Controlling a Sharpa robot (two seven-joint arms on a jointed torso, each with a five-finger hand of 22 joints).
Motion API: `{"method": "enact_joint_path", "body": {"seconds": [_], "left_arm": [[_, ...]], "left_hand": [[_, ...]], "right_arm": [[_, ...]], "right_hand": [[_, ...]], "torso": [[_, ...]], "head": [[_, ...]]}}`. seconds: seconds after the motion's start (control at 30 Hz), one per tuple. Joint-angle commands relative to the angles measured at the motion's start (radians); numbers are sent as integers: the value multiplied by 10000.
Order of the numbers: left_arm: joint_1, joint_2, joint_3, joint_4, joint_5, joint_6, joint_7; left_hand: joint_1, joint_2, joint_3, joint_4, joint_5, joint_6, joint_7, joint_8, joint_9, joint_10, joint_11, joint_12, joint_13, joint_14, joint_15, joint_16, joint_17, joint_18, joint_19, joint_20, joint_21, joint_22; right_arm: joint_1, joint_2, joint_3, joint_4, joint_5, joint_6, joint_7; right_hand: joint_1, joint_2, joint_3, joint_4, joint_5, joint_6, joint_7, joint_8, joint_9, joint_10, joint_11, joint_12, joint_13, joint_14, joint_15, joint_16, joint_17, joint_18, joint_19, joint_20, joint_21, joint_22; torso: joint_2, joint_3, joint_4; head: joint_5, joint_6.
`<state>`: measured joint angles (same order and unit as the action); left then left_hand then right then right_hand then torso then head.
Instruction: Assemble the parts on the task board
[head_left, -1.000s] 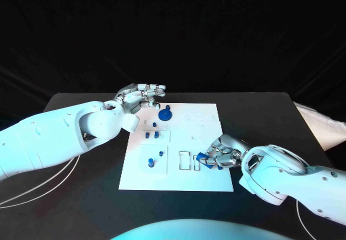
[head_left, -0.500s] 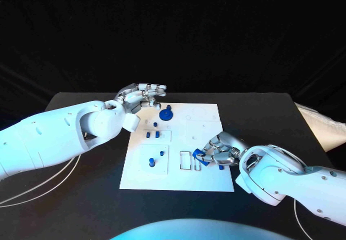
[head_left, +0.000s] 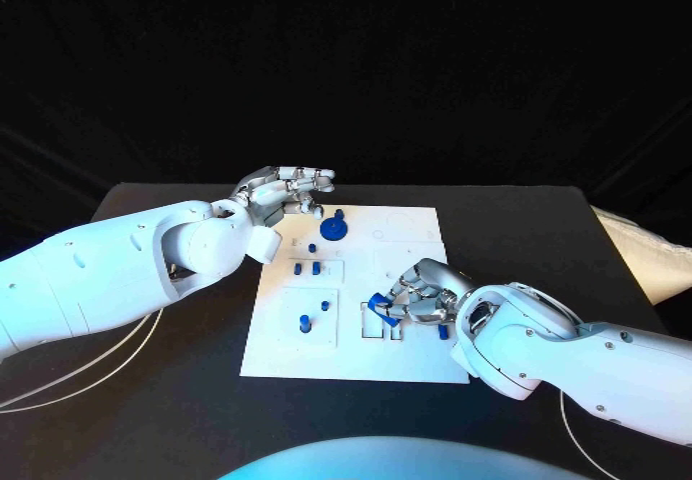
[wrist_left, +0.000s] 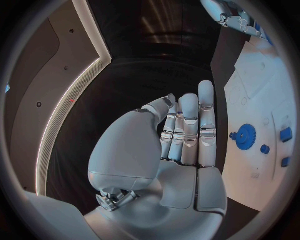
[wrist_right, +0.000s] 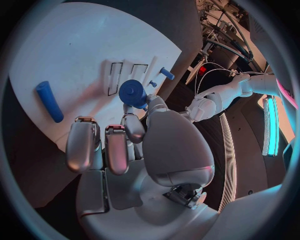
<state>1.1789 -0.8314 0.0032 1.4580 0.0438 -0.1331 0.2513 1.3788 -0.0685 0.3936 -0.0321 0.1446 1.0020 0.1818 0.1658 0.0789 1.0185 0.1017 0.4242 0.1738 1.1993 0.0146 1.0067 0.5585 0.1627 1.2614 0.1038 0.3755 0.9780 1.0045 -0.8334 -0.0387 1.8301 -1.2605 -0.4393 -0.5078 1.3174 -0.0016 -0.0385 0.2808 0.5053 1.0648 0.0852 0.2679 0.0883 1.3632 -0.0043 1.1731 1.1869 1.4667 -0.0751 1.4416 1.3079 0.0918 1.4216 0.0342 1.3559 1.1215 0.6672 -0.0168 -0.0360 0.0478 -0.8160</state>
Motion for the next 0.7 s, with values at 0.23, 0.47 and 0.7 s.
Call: {"method": "enact_joint_path", "body": {"seconds": [0.23, 0.47, 0.7], "left_arm": [[-2, -17, 4, 115, -39, 45, 168], [-2, -27, 4, 142, -39, 28, 208], [-2, -19, 4, 141, -39, 57, 194]], "left_hand": [[-53, 32, 12, -70, 57, -75, -9, 51, -2, -84, -1, 65, 13, -50, 11, 32, -3, 178, -22, 77, -59, -11], [-83, 41, 12, -53, 59, -78, -6, 62, -1, -86, 4, 80, 14, -48, 15, 41, -2, 175, -21, 80, -58, -11], [-83, 41, 12, -53, 59, -78, -6, 62, -1, -86, 4, 80, 14, -48, 15, 41, -2, 175, -21, 80, -58, -11]], "right_arm": [[-5, 269, 1, -239, -673, 932, -328], [-6, 324, 0, -268, -864, 1156, -452], [-6, 338, -1, -276, -1301, 1375, -716]], "right_hand": [[-136, -41, 37, 49, -158, 220, -170, 20, 1355, 147, -66, -37, 30, 694, -47, 110, 635, -85, 20, -65, 42, 29], [-282, -49, 10, 79, -225, 239, -163, 9, 1396, 126, -58, -108, -7, 686, -40, 87, 598, -86, 16, -58, 38, 26], [-954, -185, -326, 91, -69, 343, -180, 40, 1536, 138, -60, -173, 3, 675, -33, 64, 567, -79, 1, -44, 17, -2]], "torso": [[-1, -14, 21], [-22, -10, 22], [-26, -10, 30]], "head": [[14, -64], [12, -81], [26, -69]]}}
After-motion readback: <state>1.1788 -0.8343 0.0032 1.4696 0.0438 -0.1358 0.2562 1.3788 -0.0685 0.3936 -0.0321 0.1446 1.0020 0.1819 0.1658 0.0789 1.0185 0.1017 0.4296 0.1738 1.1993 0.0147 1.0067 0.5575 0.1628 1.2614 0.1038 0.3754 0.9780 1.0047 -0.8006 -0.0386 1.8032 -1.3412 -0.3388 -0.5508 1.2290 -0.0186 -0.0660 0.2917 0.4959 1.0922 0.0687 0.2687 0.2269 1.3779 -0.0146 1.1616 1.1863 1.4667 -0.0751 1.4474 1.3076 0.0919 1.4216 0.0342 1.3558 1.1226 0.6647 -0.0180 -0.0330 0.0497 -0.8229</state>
